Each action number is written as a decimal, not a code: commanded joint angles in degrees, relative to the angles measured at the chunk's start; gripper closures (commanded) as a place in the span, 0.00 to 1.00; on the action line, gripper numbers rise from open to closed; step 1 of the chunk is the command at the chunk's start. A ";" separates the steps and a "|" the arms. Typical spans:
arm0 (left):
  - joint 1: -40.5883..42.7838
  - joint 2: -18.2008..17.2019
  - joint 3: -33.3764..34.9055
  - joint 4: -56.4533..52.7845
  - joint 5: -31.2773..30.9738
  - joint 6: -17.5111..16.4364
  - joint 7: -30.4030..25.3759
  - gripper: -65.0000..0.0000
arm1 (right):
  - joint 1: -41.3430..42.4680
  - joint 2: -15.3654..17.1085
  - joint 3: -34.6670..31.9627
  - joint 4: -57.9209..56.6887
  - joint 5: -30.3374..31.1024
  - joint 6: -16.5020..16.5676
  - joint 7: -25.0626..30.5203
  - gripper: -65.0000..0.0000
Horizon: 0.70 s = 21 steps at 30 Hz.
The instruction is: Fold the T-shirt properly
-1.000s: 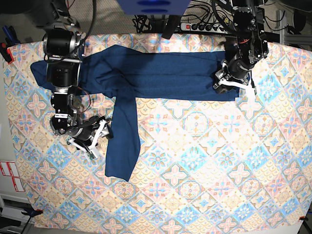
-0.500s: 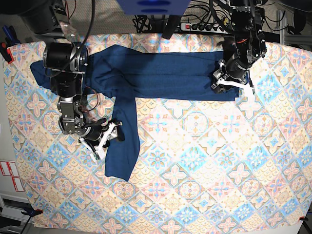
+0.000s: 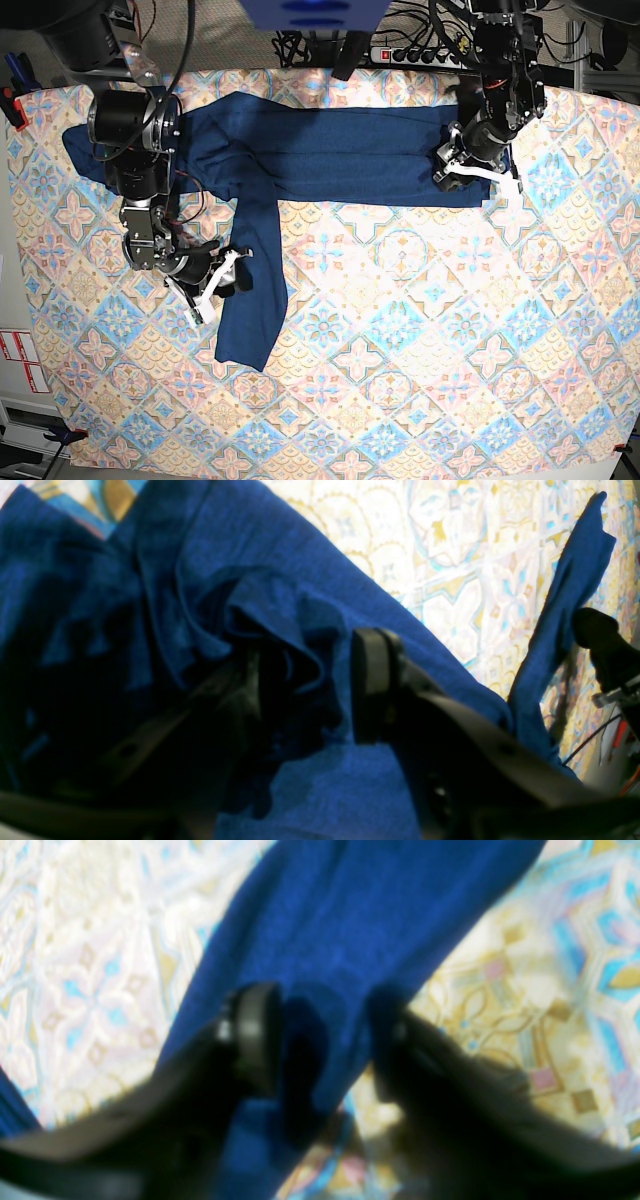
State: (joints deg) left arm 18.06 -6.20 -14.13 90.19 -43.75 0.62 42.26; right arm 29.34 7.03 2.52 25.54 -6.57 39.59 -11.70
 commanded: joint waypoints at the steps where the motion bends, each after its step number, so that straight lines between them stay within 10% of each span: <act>1: -0.26 -0.27 -0.16 0.84 -0.69 -0.49 -0.37 0.65 | 0.94 -0.21 -0.19 -0.27 -0.42 0.41 -1.17 0.80; 6: -0.26 -0.27 -0.16 0.84 -0.69 -0.49 -0.37 0.65 | 0.59 -1.18 -6.17 -0.62 -0.42 0.41 -1.17 1.00; 21: 0.62 -0.70 -0.16 1.10 -0.69 -0.49 -0.37 0.65 | -8.11 -1.01 -6.61 20.57 -0.25 0.41 -1.17 0.99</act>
State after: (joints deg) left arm 18.90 -6.52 -14.13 90.21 -43.72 0.62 42.41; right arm 19.40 5.52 -4.54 45.06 -7.68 39.86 -14.33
